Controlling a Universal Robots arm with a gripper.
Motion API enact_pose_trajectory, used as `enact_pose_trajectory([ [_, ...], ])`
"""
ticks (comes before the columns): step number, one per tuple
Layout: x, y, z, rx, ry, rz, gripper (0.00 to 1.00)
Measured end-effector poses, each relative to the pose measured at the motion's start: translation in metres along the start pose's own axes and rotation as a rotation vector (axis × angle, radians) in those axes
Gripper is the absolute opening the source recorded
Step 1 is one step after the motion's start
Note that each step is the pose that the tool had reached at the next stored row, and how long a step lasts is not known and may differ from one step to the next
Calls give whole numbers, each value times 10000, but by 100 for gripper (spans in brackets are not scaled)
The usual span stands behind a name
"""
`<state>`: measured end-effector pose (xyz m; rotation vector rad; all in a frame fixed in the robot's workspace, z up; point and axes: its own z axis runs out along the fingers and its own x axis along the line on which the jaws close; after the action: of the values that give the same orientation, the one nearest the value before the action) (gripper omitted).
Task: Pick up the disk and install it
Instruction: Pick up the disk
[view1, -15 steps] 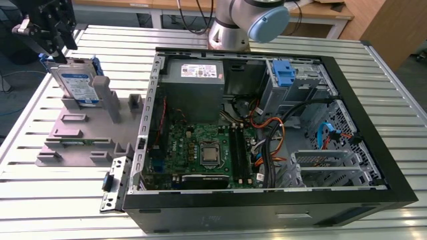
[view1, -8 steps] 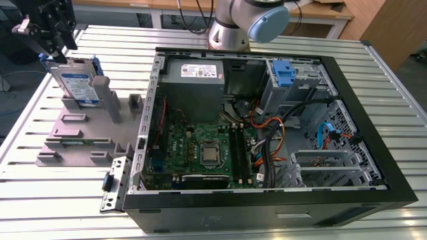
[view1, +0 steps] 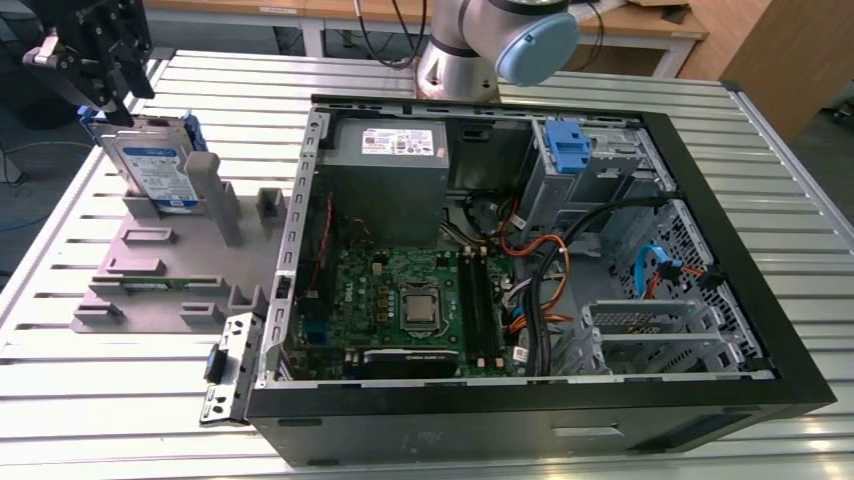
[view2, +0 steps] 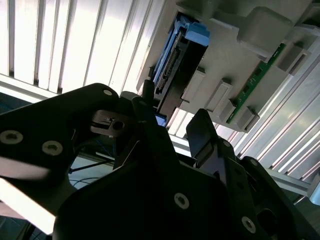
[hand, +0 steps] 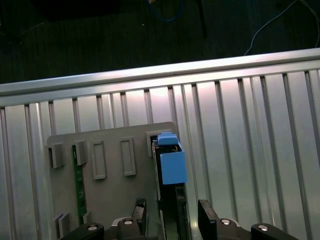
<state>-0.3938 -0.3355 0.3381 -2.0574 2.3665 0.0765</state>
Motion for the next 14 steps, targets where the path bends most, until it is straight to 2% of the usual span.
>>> enact_pose_trajectory([
  [6, 0, 0, 0, -3, 2, -38, 53],
  [14, 1, 0, 20, -17, 16, -481, 53],
])
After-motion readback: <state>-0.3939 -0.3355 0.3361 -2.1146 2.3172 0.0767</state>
